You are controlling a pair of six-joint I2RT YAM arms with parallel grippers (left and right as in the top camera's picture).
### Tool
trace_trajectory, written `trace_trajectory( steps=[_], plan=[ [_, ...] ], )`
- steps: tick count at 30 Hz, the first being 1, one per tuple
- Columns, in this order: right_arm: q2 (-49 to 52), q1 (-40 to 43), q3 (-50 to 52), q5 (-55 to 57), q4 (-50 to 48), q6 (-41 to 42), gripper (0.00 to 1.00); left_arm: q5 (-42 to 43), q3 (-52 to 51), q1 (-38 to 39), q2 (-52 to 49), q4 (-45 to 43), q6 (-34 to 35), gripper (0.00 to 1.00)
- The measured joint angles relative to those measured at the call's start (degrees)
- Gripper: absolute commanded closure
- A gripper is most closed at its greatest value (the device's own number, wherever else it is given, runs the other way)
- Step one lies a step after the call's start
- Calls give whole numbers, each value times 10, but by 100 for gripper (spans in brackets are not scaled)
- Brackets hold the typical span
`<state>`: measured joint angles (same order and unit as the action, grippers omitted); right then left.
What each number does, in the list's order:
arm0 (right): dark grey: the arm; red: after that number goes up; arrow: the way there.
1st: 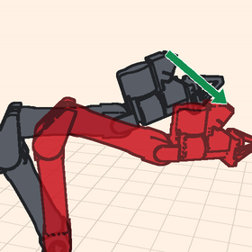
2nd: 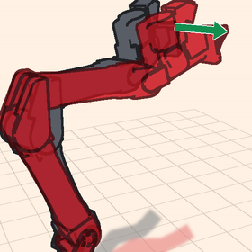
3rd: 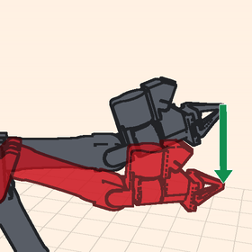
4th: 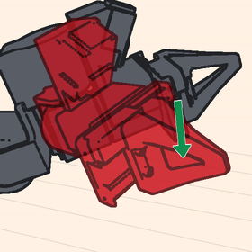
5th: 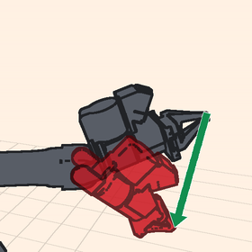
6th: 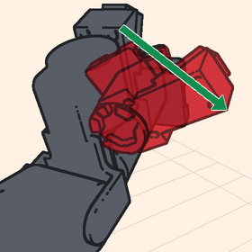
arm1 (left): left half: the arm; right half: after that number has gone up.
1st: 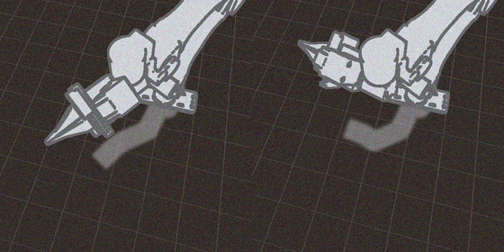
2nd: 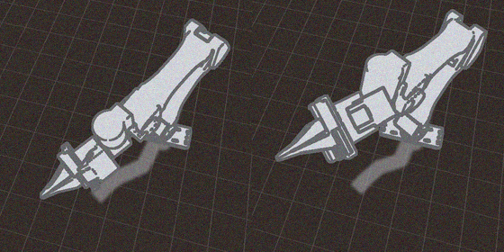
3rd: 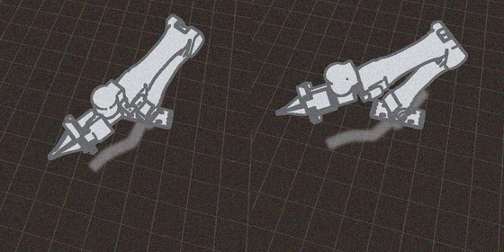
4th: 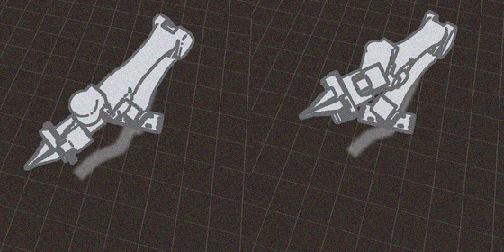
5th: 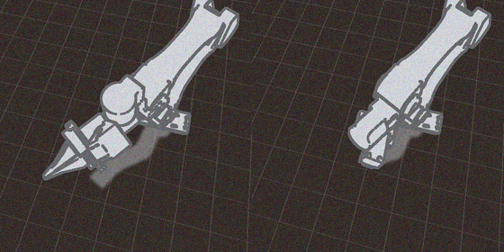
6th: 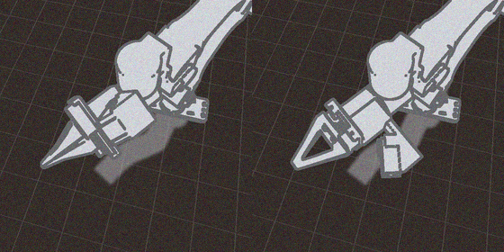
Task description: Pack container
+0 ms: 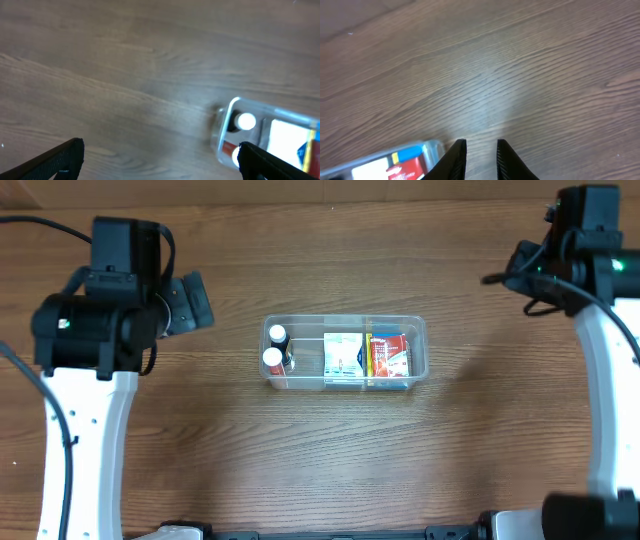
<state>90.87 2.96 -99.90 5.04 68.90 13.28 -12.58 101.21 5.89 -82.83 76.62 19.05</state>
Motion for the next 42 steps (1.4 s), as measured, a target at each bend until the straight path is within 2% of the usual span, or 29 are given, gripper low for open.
trace_trajectory(
  steps=[5, 9, 13, 16, 20, 22, 23, 28, 42],
  plan=[
    [-109, -1, 101, -3, -21, 0, 78, 5, -104, 0, 24, -56, 0, 0],
    [-217, -1, 220, -4, -66, 0, 76, 19, -196, 0, 85, -108, -1, 0],
    [-338, -1, 330, -8, -68, 0, 69, 41, -290, 0, 175, -151, -2, 0],
    [-431, -1, 385, -19, -56, 0, 60, 59, -358, 0, 245, -184, -2, 0],
    [-523, -1, 407, -31, -25, 0, 39, 82, -442, 0, 340, -225, -13, 0],
    [-552, -1, 407, -35, -16, 0, 18, 89, -473, 0, 384, -239, -13, 0],
    [-558, -1, 407, -36, -13, 4, 0, 91, -486, 0, 405, -241, -14, 0],
    [-561, -1, 410, -37, 12, 2, 0, 91, -530, 0, 461, -255, -9, 0],
    [-561, -1, 411, -38, 14, 2, 0, 91, -544, 0, 447, -228, 1, 0]
  ],
)
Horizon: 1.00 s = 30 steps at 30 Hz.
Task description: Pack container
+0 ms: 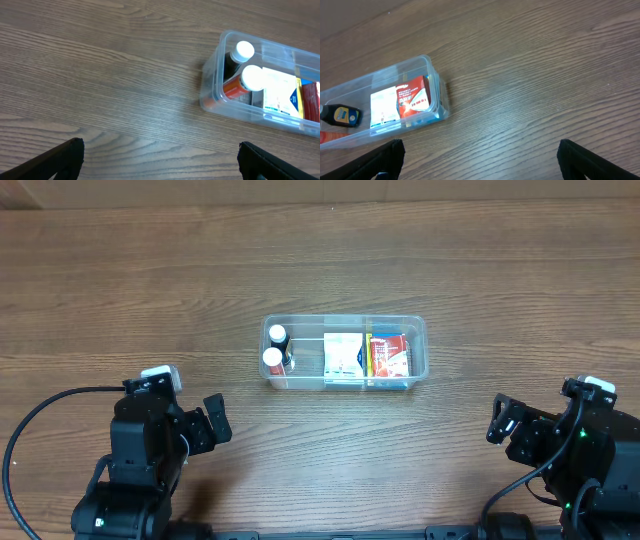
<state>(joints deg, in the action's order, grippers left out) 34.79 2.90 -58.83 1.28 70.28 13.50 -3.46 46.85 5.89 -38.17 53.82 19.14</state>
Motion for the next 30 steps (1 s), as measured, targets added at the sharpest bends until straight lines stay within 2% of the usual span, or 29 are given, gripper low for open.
trace_trajectory(
  steps=[11, 15, 23, 30],
  plan=[
    [-2, 0, 0, 0, 3, 0, 0, 0, 0, 0, 0, 2, 0, 0],
    [-39, 0, 27, 0, -28, 0, 0, 0, 0, 0, 0, 2, 0, 0],
    [-224, -1, 232, -30, -215, -11, 0, -2, -3, 0, -1, 2, 0, 0],
    [-324, -11, 418, -56, -461, -16, 0, -2, -4, 0, -1, 2, 0, 0]
  ],
)
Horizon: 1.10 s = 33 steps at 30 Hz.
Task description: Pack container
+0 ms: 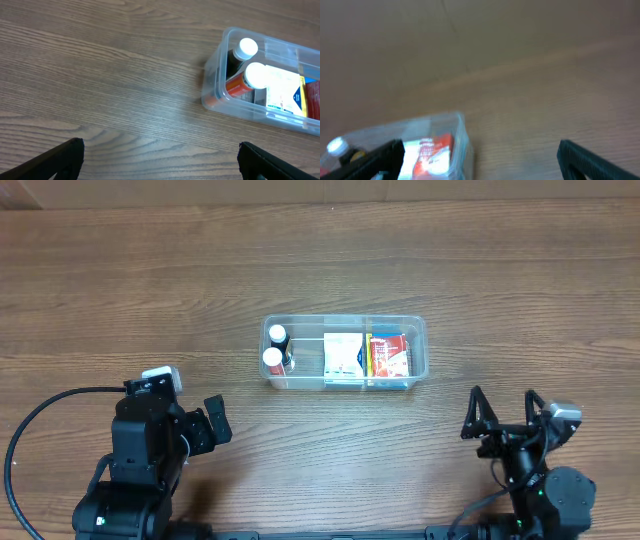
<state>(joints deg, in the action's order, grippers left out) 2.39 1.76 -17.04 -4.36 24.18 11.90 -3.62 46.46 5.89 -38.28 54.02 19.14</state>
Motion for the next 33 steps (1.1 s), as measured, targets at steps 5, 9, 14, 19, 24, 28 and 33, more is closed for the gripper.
trace_trajectory(
  steps=[5, 9, 14, 19, 24, 28, 33],
  plan=[
    [-16, 0, 80, -9, -159, -1, 0, 0, 0, 0, 0, 0, 0, 0],
    [-16, 0, 108, -12, -210, -28, 0, 0, 0, 0, 0, 0, 0, 0],
    [-17, 0, 151, -13, -216, -68, 0, 0, 0, 0, 0, 0, 0, 0],
    [-16, -2, 160, -14, -194, -83, 0, 0, 0, 0, 0, 0, 0, 0],
    [-16, -3, 160, -14, -195, -88, 0, 0, 0, 0, 0, 0, 0, 0],
    [-16, -4, 160, -14, -195, -90, 0, 0, 0, 0, 0, 0, 0, 0],
    [-16, -3, 160, -14, -195, -90, 0, 0, 0, 0, 0, 0, 2, 0]
  ],
)
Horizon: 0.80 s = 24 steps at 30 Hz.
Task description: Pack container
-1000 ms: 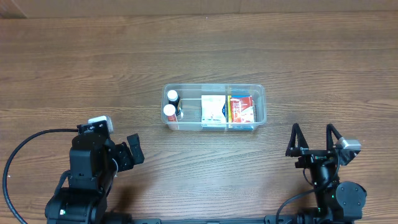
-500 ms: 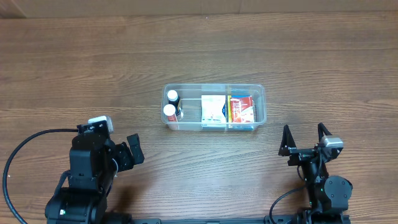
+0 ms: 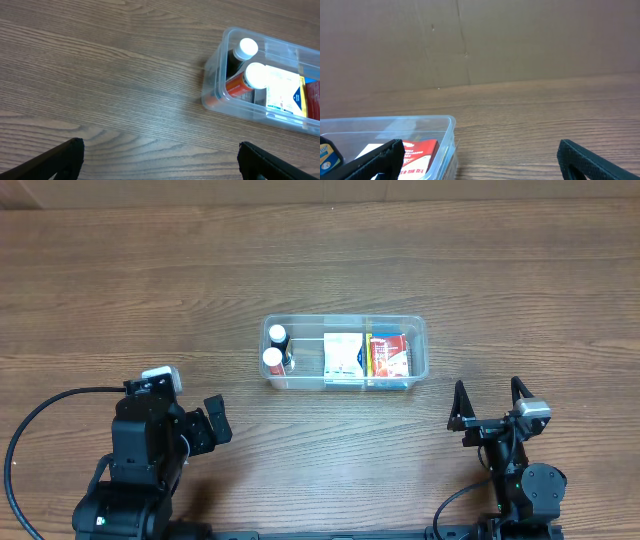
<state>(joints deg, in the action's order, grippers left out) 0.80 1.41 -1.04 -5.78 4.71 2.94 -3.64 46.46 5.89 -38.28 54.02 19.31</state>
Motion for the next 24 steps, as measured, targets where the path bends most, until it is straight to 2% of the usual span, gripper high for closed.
trace_trajectory(
  steps=[20, 24],
  plan=[
    [0, 0, 0, 0, 0, 0, 0, 0, 0, 0, 2, 10, 0, 0],
    [0, 0, 0, 0, 0, 0, 0, -8, -11, 0, 33, 21, 0, 0]
  ],
)
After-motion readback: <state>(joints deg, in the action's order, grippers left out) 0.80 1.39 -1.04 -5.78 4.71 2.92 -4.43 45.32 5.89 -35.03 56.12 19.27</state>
